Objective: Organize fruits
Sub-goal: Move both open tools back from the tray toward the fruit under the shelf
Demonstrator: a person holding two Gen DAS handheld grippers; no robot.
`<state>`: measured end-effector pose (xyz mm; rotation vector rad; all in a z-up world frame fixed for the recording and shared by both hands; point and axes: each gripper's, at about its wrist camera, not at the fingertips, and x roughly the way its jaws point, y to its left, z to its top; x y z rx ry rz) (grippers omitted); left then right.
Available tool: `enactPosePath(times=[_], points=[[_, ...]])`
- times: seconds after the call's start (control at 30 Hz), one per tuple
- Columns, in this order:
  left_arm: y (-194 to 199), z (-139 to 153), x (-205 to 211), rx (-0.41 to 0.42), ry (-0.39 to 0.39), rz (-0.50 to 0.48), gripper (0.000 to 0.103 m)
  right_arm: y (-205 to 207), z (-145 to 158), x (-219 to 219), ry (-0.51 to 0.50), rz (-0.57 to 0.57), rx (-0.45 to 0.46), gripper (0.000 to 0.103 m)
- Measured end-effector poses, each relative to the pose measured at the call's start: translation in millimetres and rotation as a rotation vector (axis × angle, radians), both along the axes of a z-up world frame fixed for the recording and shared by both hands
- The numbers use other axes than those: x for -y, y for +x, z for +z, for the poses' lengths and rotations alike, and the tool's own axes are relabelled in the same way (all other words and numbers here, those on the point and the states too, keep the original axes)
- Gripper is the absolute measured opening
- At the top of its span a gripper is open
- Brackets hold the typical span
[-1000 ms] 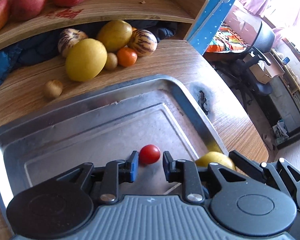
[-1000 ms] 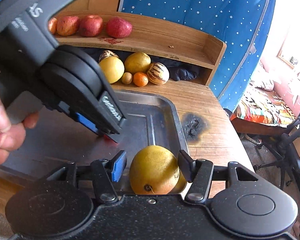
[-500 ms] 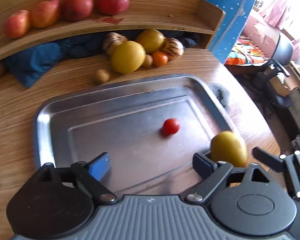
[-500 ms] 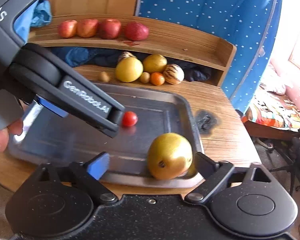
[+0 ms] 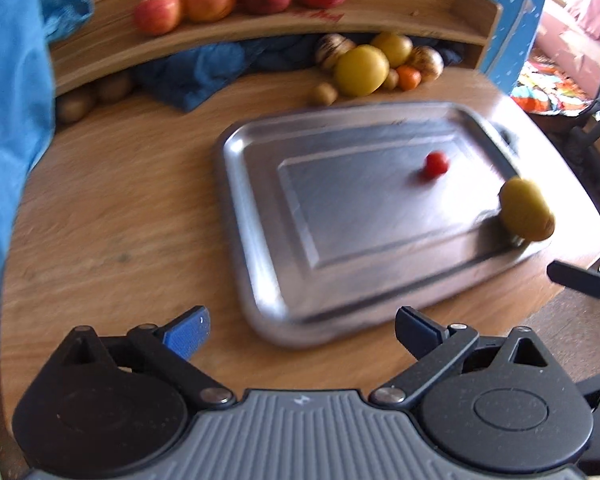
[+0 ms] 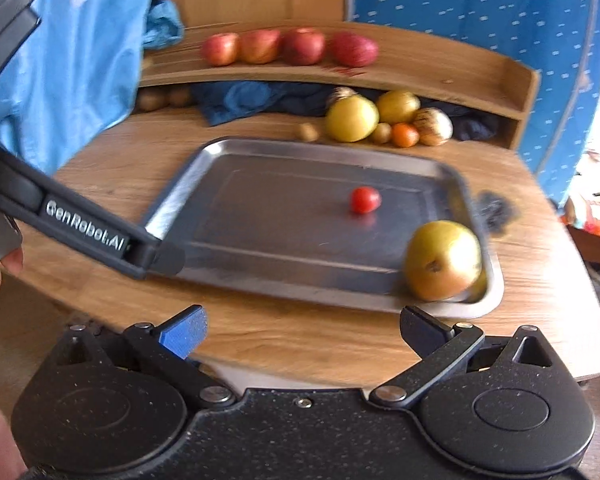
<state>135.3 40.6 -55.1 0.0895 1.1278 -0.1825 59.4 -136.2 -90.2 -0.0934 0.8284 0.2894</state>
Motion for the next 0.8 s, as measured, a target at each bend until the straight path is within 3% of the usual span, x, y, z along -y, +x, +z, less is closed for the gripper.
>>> enactPosePath(times=[0.3, 0.6, 0.8], points=[[-5, -8, -34, -0.093, 0.036, 0.088, 0.101, 6, 3, -25, 0.052, 0.083, -0.04, 0.102], [26, -5, -67, -0.083, 0.037, 0.136, 0.102, 40, 16, -48, 0.067, 0.084, 0.016, 0.102], [66, -4, -79, -0.053, 0.042, 0.11, 0.102, 71, 18, -59, 0.043, 0.028, 0.037, 0.102]])
